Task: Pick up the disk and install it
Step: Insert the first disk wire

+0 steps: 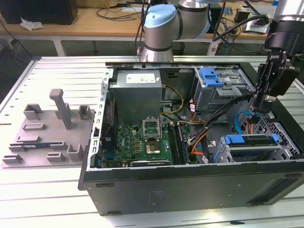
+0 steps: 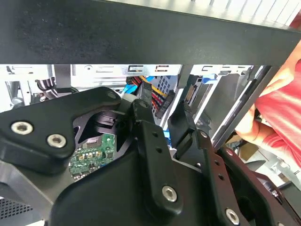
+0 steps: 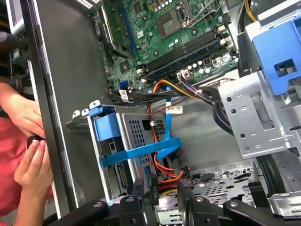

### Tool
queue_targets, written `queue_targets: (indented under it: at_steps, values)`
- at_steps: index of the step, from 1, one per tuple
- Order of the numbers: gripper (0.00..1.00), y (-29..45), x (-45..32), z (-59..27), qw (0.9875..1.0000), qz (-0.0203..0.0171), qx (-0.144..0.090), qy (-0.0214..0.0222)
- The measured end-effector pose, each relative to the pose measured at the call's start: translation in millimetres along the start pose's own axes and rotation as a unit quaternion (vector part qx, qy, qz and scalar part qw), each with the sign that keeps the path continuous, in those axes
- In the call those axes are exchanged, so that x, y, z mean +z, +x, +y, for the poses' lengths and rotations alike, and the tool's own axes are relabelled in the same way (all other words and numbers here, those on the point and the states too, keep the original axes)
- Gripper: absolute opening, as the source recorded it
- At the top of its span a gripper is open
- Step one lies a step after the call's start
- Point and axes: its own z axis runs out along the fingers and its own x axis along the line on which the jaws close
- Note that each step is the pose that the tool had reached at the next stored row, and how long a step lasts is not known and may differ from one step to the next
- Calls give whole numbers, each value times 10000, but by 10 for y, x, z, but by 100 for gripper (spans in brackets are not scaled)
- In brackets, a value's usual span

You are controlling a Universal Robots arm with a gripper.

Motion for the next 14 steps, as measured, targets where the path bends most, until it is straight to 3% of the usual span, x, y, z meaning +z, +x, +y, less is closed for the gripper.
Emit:
queue_targets:
  at_steps: [14]
  values:
    - [42,11,13,38,9999,1,-90,50]
